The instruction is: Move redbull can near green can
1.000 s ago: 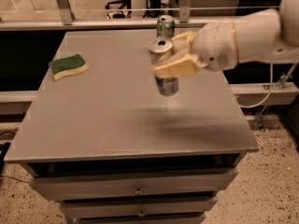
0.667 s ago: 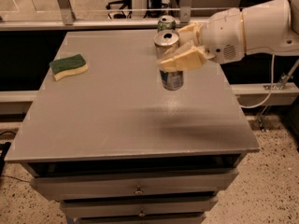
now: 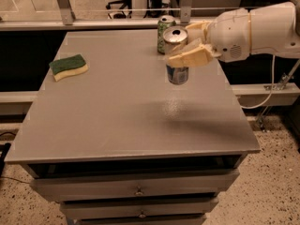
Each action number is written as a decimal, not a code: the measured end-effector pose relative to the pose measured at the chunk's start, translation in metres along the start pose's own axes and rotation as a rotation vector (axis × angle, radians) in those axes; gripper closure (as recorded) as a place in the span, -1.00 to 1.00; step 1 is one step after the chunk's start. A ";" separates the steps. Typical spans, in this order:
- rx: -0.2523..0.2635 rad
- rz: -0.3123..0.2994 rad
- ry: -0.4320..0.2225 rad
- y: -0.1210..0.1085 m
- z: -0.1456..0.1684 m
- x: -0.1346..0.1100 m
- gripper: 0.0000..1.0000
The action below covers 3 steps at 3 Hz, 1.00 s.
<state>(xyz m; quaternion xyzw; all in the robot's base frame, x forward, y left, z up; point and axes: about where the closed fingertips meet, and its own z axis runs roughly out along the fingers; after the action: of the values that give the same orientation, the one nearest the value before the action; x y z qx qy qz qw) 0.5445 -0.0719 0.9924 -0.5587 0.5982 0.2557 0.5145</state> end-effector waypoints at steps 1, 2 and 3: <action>0.066 -0.039 -0.056 -0.046 -0.012 0.019 1.00; 0.123 -0.070 -0.108 -0.096 -0.018 0.031 1.00; 0.180 -0.079 -0.135 -0.143 -0.020 0.043 1.00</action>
Offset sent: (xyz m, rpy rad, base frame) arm 0.1519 -0.0902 0.0180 0.1628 -0.2357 -0.1057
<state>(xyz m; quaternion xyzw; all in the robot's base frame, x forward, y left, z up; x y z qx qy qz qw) 0.6775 -0.1421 0.9984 -0.5149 0.5604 0.2177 0.6110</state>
